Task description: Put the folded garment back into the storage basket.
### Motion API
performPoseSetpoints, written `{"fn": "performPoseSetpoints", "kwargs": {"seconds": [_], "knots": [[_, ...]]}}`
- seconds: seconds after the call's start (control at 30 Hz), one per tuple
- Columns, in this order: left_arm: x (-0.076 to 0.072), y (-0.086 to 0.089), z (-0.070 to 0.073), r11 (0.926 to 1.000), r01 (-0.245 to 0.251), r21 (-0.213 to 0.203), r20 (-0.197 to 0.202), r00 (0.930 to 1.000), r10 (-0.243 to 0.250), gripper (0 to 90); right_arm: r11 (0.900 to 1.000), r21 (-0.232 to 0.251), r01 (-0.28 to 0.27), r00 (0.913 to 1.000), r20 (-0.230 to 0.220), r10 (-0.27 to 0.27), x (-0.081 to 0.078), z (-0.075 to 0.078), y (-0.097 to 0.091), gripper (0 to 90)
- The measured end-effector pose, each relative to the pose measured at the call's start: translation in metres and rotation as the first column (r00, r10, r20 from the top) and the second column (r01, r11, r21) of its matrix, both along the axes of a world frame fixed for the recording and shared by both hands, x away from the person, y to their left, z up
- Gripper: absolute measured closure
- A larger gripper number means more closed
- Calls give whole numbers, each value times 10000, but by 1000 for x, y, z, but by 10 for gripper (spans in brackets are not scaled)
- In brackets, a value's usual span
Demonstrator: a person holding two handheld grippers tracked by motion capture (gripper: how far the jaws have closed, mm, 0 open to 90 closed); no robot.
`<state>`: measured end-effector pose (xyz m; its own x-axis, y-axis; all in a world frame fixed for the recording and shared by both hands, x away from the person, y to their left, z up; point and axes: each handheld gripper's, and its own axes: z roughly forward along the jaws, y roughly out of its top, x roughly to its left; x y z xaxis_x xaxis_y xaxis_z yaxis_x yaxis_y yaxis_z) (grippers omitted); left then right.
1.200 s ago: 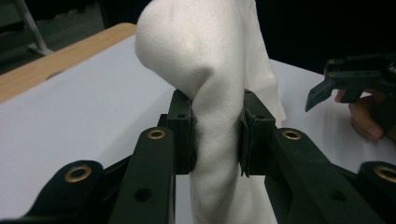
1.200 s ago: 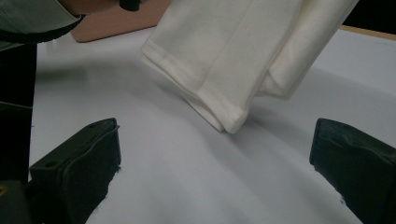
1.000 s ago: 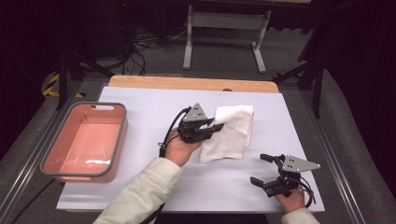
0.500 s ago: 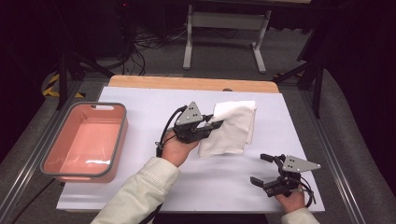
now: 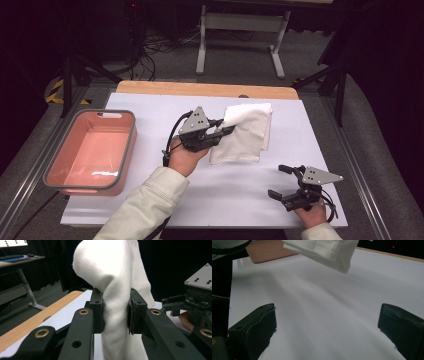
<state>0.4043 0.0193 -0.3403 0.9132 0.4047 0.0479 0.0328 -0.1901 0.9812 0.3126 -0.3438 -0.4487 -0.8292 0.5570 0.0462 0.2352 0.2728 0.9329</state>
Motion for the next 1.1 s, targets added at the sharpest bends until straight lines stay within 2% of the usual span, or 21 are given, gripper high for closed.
{"fn": "performPoseSetpoints", "kwargs": {"seconds": [0.23, 0.6, 1.1], "knots": [[-3, 16, 10, 9997, -26, 222, 361, 9993, 18, 709, 10000, -16, 4, 10000, -4, -4, 0, 0, 0, 25], [-7, 48, 26, 9983, -396, 434, 824, 9959, 359, 709, 10000, -26, 25, 10000, 7, -25, 0, 0, 0, 25], [-16, 79, 39, 9941, -829, 694, 1198, 9900, 742, 708, 10000, -42, 36, 10000, -8, -36, 0, 0, 0, 25]]}}
